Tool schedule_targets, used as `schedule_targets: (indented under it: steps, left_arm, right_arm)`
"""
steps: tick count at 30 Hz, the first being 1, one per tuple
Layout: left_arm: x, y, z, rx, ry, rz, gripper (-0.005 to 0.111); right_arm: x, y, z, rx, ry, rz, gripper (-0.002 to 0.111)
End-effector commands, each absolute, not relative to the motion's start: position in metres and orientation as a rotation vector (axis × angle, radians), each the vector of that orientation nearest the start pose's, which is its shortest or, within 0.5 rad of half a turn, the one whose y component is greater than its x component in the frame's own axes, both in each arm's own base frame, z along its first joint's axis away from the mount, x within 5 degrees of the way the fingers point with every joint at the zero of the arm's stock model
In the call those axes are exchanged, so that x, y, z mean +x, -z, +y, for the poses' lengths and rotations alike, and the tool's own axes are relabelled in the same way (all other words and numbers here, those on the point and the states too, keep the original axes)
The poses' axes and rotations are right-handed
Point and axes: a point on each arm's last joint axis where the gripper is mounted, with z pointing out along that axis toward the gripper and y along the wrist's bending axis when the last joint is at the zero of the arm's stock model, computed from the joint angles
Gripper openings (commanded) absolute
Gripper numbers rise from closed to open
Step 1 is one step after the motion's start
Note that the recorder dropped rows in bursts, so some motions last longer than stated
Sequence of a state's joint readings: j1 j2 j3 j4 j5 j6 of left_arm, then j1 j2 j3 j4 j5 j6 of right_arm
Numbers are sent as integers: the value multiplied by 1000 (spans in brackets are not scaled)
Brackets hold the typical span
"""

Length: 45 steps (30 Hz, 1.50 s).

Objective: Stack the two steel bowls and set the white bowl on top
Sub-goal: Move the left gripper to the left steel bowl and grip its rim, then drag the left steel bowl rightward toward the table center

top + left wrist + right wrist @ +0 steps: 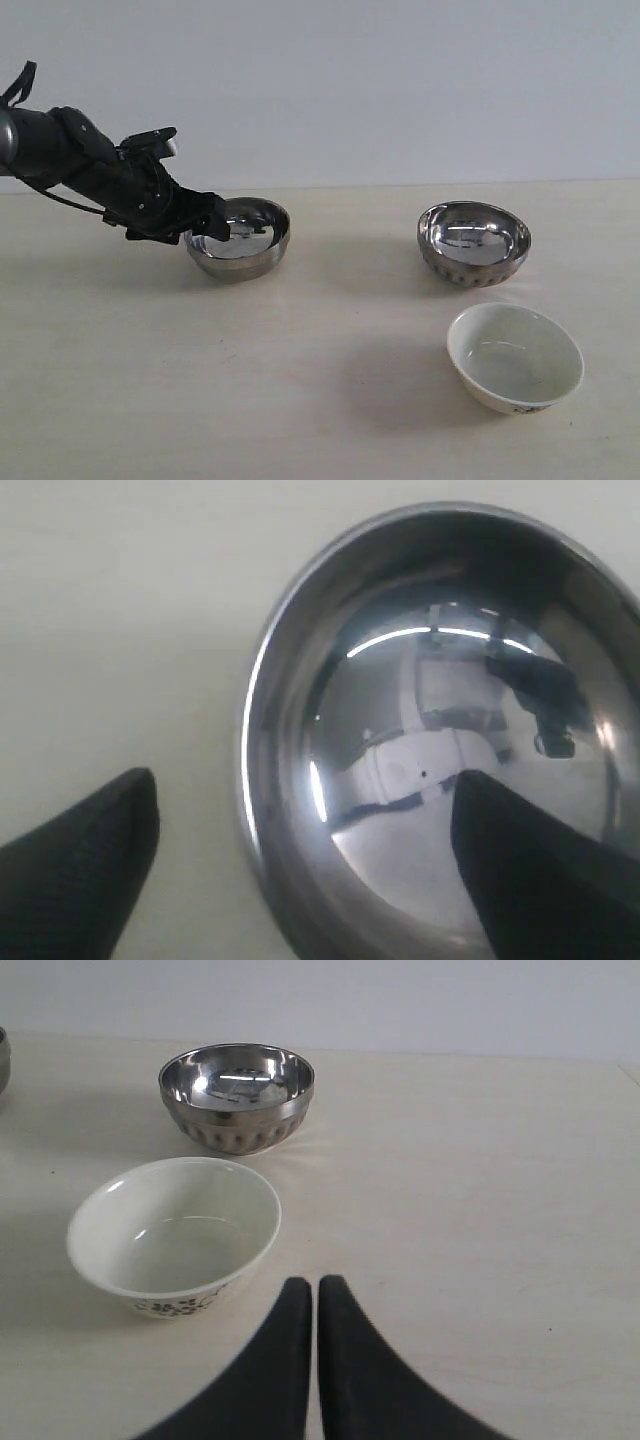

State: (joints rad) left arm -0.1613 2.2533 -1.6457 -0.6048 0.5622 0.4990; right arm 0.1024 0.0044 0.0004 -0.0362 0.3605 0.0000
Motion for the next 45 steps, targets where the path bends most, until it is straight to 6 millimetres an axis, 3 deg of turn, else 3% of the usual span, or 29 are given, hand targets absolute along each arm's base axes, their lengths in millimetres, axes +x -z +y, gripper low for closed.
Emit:
schedule_targets:
  steps: [1,5,13,16,21,29,35,45]
  left_arm:
    - [478,-131,-105,227,462,2532,74]
    - [481,-110,-105,159,472,2540,74]
    - [483,-107,-105,137,475,2531,73]
    - [483,-107,-105,137,475,2531,57]
    - [482,-107,-106,138,493,2544,5]
    - [479,-108,-107,158,513,2565,4]
    - [477,-122,-108,225,522,2551,4]
    - [462,-152,-131,361,827,2503,4]
  right_arm:
    - [53,-181,4,-120,-29,1837,0]
    - [53,-181,4,-120,-29,1837,0]
    - [53,-181,4,-120,-29,1837,0]
    - [53,-181,4,-120,-29,1837,0]
    - [53,-181,4,-120,-29,1837,0]
    - [53,-181,4,-120,-29,1837,0]
    - [53,-181,4,-120,-29,1837,0]
    - [53,-181,4,-120,-29,1837,0]
